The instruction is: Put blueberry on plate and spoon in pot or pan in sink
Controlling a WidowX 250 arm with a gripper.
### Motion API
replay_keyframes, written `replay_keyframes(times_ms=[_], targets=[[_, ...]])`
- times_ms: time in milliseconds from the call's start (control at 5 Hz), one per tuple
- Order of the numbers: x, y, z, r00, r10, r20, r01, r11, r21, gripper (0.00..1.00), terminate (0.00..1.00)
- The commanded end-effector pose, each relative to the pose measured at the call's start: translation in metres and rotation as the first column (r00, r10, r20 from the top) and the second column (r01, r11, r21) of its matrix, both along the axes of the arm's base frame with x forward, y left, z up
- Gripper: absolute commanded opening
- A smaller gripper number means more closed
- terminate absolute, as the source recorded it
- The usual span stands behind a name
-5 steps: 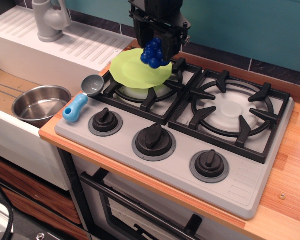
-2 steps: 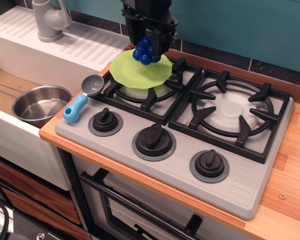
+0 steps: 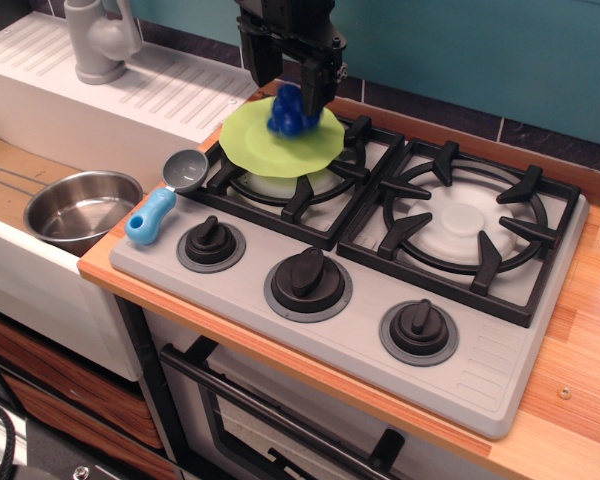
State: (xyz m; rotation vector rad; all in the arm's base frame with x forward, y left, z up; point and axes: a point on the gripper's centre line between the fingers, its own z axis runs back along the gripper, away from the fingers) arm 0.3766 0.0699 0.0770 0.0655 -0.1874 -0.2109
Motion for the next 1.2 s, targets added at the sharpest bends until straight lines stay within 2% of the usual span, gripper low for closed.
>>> replay_keyframes(times_ms=[0,200,400,1000], targets=[[-0.010,-0.019,0.031,0.999,0.032,0.019,-0.032,0.999,0.015,1.00,0.00],[-0.015,-0.028,0.053,0.998,0.053,-0.030,-0.052,0.998,0.029,1.00,0.00],[-0.015,-0.033,0.068,0.996,0.066,-0.064,-0.062,0.996,0.069,1.00,0.00],[-0.015,-0.033,0.068,0.996,0.066,-0.064,-0.062,0.996,0.069,1.00,0.00]])
